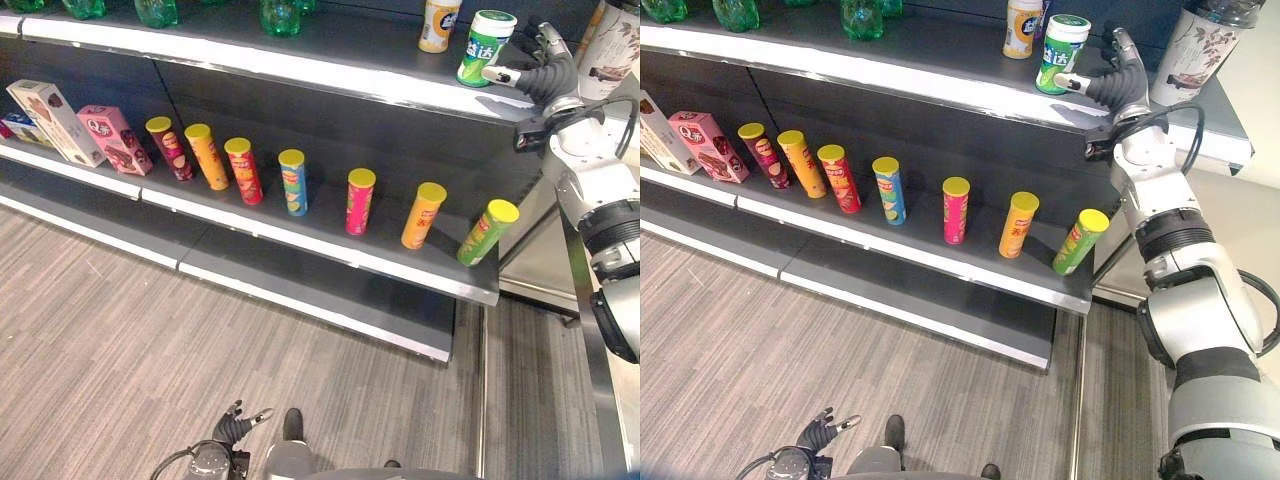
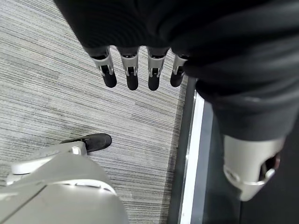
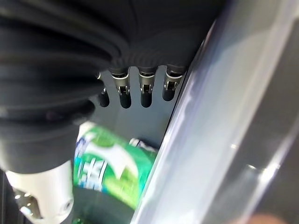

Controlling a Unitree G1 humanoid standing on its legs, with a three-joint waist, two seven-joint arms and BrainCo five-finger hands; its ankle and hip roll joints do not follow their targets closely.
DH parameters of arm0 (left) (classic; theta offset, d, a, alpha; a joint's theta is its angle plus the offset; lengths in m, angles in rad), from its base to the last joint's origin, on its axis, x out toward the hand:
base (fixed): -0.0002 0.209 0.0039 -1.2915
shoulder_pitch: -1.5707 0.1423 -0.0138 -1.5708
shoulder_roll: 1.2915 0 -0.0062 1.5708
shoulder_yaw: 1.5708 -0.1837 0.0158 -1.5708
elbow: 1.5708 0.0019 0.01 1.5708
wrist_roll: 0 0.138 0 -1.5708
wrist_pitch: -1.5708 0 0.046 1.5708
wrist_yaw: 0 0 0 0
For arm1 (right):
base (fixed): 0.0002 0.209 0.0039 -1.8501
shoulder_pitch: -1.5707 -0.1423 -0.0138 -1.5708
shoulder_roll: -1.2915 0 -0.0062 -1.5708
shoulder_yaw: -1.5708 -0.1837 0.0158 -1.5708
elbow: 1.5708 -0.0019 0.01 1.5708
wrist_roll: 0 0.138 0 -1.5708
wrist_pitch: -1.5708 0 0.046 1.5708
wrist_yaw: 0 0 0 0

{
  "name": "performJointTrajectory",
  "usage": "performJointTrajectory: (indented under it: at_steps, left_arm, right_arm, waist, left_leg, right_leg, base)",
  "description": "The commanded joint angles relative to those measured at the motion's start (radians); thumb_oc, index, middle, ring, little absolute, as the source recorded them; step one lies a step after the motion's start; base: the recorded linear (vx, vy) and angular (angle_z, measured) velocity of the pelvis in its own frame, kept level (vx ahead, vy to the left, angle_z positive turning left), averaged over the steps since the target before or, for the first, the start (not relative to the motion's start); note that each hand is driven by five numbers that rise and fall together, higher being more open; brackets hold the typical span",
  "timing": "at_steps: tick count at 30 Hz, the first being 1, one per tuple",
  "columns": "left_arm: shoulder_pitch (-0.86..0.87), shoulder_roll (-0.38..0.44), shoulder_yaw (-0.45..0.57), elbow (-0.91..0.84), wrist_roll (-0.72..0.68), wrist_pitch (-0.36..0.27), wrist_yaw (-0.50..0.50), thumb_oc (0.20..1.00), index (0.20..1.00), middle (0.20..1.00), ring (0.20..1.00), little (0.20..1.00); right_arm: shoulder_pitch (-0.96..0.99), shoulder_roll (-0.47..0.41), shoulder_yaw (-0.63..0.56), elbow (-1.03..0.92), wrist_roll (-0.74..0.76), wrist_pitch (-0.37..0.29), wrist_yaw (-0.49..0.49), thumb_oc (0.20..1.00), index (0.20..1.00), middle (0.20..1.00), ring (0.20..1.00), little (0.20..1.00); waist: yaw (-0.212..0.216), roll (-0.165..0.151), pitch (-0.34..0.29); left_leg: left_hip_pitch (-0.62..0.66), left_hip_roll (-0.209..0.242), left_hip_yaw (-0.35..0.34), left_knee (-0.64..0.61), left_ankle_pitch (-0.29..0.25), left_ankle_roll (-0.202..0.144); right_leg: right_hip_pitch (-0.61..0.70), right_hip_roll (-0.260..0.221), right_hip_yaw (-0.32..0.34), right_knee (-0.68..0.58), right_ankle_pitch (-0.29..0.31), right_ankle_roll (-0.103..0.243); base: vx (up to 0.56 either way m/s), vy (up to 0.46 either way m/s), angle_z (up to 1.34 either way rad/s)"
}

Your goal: Put the goods on the table back onto the shelves and tidy them up.

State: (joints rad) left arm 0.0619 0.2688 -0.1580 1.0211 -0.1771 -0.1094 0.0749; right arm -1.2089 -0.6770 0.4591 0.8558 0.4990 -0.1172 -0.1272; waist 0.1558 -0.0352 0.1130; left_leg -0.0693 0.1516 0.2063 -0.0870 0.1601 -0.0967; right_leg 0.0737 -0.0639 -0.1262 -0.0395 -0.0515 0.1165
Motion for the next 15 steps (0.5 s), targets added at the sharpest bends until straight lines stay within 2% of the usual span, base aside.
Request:
performJointTrajectory:
  at_steps: [1,15]
  left_arm:
    - [-0.097,0.023,-0.049,0.027,-0.014,-0.016,0.013,1.0,1.0,1.0,1.0,1.0]
    - [-0.109,0.02,-0.04,0.056,-0.02,-0.014,0.025,1.0,1.0,1.0,1.0,1.0]
  right_arm:
    - [-0.063,0.018,0.032,0.065,-0.018,0.006,-0.003,1.0,1.0,1.0,1.0,1.0]
    - [-0.099,0.053,0.045,0.09,-0.047,0.008,-0.011,1.0,1.0,1.0,1.0,1.0]
  waist:
    - [0.068,-0.026,0.016]
    - [0.077,-0.039,0.02]
  left_leg:
    - [0.064,-0.02,0.094,0.114,-0.204,-0.047]
    - [0.059,-0.029,0.095,0.119,-0.209,-0.038]
  right_leg:
    - [-0.126,-0.085,-0.026,0.098,-0.007,0.135]
    - [-0.139,-0.093,-0.019,0.097,0.005,0.138]
  base:
    - [-0.01,0.036,0.0]
    - [0.0,0.006,0.0]
